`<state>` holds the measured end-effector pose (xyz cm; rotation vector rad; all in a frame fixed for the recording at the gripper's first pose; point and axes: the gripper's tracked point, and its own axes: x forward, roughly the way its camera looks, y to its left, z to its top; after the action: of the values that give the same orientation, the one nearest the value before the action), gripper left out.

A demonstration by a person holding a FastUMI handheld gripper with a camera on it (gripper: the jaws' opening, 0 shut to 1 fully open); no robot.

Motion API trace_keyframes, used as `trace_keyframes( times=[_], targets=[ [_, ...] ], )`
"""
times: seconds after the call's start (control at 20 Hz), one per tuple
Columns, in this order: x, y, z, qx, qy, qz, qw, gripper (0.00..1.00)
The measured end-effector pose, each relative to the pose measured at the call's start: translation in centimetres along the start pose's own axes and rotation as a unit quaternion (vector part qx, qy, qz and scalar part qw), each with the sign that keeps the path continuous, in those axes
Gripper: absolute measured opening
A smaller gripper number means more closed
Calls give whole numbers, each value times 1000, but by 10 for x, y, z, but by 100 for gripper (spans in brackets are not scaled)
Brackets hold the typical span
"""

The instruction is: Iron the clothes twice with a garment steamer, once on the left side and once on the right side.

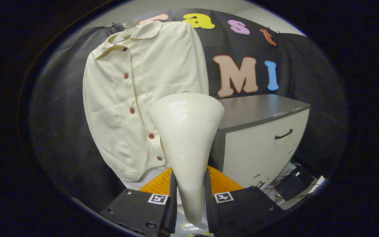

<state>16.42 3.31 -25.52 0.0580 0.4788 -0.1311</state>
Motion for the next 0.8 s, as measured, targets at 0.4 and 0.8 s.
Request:
trace_keyframes(
  times=[0.4,0.8],
  targets=[
    [-43,-75,98,15,-53,-21,998,37],
    [-13,-178,165,9,-76,-23,997,37]
  ],
)
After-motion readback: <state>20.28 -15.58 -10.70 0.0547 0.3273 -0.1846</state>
